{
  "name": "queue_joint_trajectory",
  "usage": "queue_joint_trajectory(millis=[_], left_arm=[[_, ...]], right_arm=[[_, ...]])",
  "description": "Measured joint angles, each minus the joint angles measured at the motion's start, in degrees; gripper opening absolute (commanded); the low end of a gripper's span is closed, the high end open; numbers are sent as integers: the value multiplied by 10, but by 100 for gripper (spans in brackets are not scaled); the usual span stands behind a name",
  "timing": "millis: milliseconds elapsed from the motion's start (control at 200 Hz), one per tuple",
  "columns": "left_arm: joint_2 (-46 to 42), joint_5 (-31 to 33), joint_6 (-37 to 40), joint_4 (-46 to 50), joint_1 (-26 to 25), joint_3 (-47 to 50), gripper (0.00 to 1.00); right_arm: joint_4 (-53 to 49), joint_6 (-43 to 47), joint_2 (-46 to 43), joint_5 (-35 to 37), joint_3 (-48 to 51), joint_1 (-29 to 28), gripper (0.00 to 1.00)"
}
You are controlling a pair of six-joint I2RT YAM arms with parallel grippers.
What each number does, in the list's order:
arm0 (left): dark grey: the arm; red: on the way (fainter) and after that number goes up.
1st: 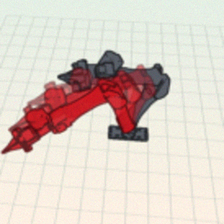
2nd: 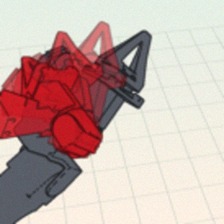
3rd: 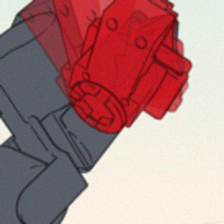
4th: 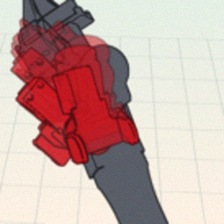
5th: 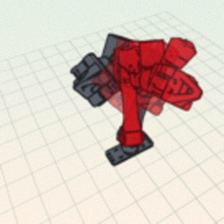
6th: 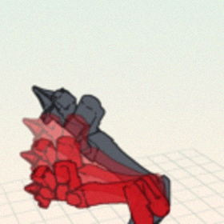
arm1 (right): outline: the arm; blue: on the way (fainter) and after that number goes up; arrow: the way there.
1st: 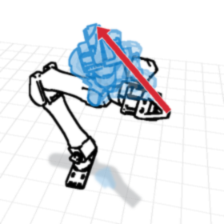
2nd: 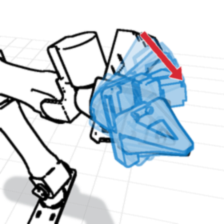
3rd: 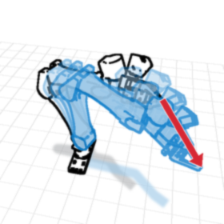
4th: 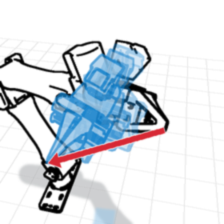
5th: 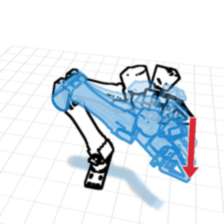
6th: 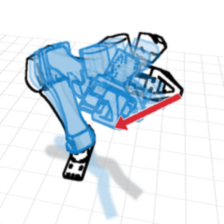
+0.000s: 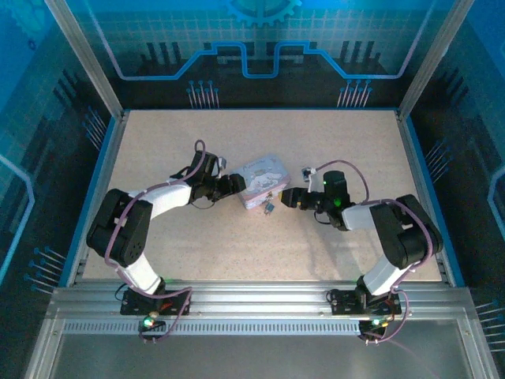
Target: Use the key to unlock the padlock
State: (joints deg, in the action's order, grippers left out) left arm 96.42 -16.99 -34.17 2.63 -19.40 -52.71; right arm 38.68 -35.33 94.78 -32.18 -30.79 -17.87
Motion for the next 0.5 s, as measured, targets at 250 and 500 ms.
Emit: queue_joint_trajectory(millis=[250,500], left_arm=[[-1,0,-4,0,-3,1,73],[-1,0,-4,0,-4,1,72]], right_arm=[[33,-22,65,0,-9,-39,65],[53,-28,107,-3,-42,-47,62]])
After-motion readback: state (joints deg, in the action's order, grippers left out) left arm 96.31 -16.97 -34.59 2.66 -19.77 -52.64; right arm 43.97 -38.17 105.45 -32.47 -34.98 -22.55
